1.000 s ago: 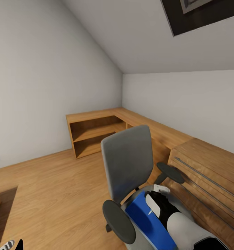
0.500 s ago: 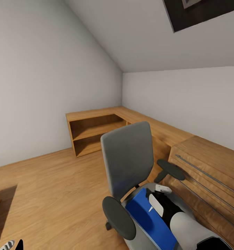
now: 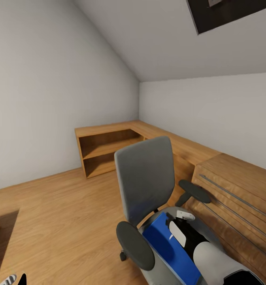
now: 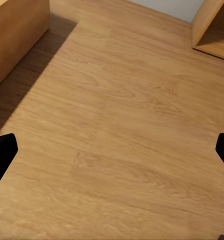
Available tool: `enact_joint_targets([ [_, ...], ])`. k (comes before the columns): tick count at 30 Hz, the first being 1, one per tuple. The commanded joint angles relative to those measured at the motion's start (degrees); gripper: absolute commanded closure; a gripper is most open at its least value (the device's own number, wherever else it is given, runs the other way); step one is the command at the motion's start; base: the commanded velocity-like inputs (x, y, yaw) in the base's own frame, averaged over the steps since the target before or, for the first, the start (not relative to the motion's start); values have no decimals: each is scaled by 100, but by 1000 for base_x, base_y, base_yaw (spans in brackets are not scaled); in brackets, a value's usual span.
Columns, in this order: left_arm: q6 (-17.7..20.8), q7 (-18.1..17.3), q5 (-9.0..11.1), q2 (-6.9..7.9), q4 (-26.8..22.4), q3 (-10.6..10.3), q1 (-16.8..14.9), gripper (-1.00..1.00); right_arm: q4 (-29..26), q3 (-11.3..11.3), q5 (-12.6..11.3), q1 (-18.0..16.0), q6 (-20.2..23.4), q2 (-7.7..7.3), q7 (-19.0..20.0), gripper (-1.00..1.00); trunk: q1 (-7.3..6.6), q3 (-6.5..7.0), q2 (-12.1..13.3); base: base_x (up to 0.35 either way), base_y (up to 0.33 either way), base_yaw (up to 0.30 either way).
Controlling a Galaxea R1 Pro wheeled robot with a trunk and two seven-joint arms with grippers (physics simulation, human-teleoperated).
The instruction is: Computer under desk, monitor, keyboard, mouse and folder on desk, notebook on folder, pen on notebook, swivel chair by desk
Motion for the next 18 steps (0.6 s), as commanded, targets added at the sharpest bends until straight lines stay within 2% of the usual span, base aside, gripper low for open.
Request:
enact_joint_targets([
  [1,33,16,54,-2,-12,1,1,-100,-9,48,-32,-3,32,-5,-41,-100,22,-23,-44,0,0,0],
  [11,33,18,61,-2,-11,1,1,-100,-9,48,-31,-4,29,1,-41,-100,44,-41,-84,0,0,0],
  [16,33,24,58,-2,-11,-1,1,-100,-9,48,-31,-3,29,4,-42,-100,154,-131,-285,0,0,0],
  [18,33,25,60,-2,-8,0,1,-100,-9,50,-31,-4,29,6,-43,-100,154,-131,-285,0,0,0],
])
